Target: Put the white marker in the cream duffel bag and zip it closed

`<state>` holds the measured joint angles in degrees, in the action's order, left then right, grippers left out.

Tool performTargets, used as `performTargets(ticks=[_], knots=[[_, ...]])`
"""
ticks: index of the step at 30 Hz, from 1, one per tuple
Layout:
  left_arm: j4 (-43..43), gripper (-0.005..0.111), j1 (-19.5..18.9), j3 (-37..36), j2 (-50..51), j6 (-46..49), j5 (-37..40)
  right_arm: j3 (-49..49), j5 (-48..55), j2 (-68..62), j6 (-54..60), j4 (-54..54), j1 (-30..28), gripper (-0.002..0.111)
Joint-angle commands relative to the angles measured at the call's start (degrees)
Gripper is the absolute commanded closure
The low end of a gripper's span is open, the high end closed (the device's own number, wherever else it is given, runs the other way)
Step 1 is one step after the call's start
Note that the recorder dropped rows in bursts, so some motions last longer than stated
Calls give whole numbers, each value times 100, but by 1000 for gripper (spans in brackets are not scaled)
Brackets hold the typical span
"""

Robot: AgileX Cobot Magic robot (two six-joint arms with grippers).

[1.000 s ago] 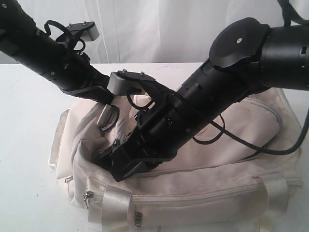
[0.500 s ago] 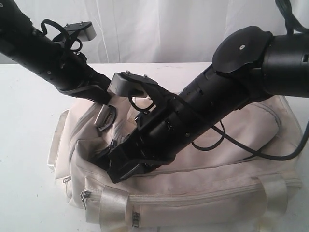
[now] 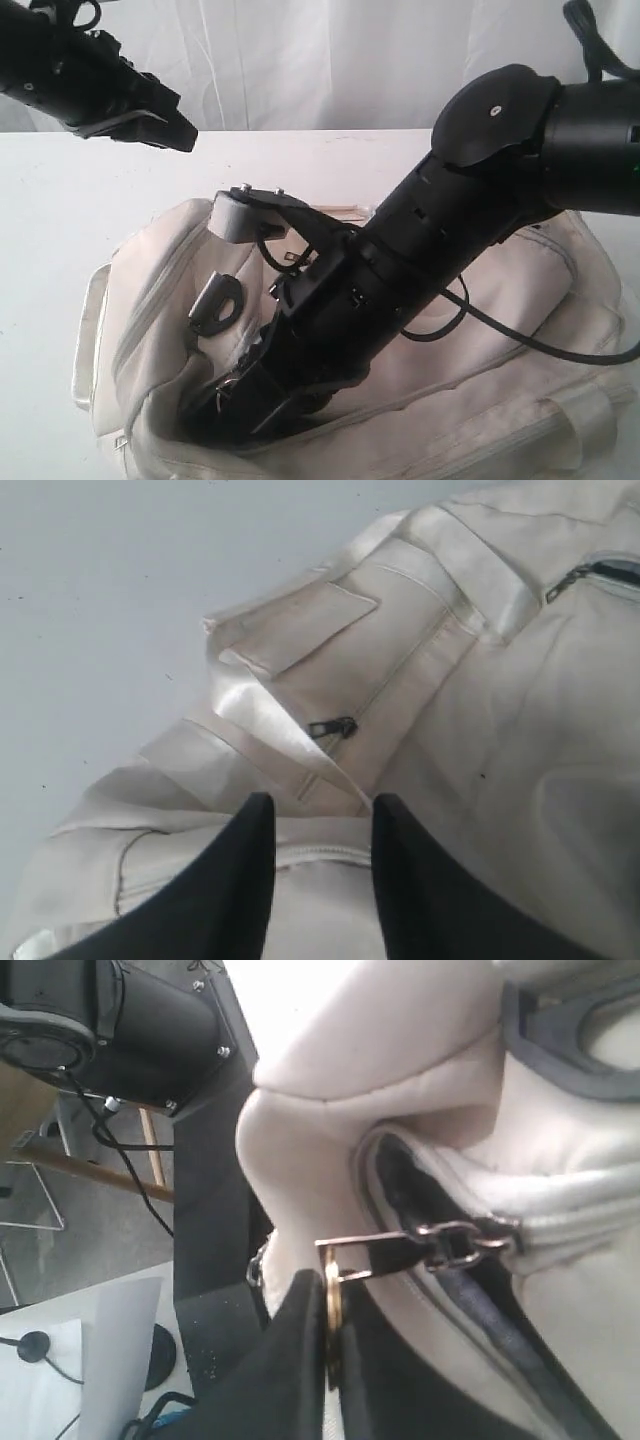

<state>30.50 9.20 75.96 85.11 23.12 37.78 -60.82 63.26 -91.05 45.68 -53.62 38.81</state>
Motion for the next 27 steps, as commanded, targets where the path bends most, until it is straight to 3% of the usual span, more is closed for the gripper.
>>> performTargets(ticks=[1, 4, 12, 19, 22, 27], knots=[[277, 65, 5, 11, -244, 107, 739, 8, -181, 54, 119, 36, 2, 108], [378, 65, 5, 11, -350, 175, 1628, -104, -586, 54, 47, 325, -22, 108], [563, 65, 178, -74, -517, 175, 2357, -713, -459, 1, 20, 636, -718, 108], [136, 65, 935, -488, -517, 228, 2127, -713, -367, -45, 38, 723, -743, 108], [-152, 52, 1208, -488, -506, 211, 1866, -713, -257, -45, 44, 715, -743, 108], [-561, 50, 1443, -488, -392, 92, 1513, -713, -45, -45, 47, 701, -743, 108]])
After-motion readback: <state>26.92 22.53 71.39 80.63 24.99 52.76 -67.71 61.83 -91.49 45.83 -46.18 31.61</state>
